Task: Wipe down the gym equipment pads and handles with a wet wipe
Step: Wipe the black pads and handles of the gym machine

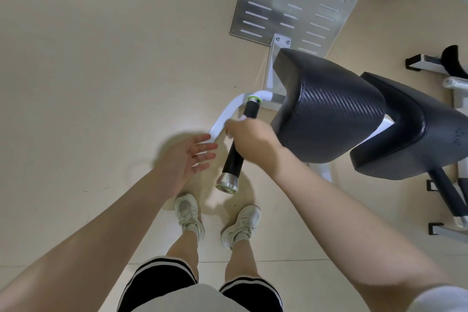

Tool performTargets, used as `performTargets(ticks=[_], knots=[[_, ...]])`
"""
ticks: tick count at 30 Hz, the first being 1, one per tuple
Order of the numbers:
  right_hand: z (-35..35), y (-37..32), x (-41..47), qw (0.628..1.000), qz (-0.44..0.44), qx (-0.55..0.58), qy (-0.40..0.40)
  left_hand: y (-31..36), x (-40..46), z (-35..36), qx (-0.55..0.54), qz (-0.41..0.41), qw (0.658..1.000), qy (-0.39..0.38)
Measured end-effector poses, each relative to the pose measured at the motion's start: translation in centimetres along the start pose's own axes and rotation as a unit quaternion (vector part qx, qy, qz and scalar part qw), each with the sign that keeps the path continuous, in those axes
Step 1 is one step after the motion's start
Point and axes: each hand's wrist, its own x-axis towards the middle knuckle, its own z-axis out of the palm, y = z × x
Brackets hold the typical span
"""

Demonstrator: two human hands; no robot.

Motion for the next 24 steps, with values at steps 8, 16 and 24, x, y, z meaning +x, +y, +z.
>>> performTargets(ticks=[8,16,24], knots=[[2.3,-0.5,-7.8,0.929,-0.005,0.341,0.143,-0.5,-0.3,2.4,0.099,0.008,0.994,-0.052],[1.7,0.5,-2.1,0.777,0.235,0.465,0.354,0.1,-0.4,2.8,0.186,0.035,0.980,-0.058],[6.6,0.7,-4.7,0.739,0.221,0.585,0.252,0.3,-1.4,3.2,0.195,0.023,0.979,-0.050]])
